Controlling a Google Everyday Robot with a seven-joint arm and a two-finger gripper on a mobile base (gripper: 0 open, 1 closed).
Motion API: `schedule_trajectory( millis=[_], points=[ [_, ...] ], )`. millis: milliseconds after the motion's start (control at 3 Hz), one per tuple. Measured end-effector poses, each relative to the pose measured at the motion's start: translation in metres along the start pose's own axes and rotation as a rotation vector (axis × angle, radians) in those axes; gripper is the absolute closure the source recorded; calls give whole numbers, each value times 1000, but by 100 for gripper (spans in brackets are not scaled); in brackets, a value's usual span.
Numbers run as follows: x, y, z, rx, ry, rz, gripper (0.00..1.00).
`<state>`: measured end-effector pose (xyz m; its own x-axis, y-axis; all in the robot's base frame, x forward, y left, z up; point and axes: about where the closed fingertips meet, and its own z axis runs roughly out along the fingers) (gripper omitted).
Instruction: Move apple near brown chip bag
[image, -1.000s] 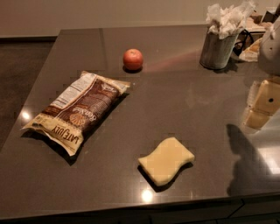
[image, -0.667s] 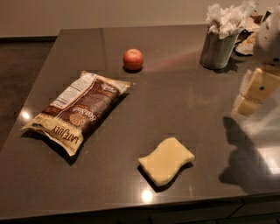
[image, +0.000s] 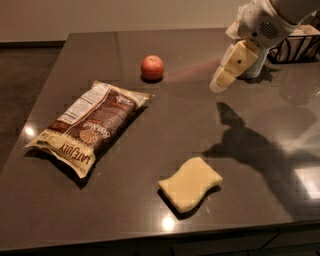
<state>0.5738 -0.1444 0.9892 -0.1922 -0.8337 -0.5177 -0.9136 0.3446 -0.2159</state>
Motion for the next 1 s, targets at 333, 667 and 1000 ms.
schedule_trajectory(
  millis=[333,667,1000],
  points=[
    [-42,-18,35,-47,-79,10,0],
    [-79,-26,77,-86,-103,10,0],
    [-101,-33,122,-113,-87,31,0]
  ],
)
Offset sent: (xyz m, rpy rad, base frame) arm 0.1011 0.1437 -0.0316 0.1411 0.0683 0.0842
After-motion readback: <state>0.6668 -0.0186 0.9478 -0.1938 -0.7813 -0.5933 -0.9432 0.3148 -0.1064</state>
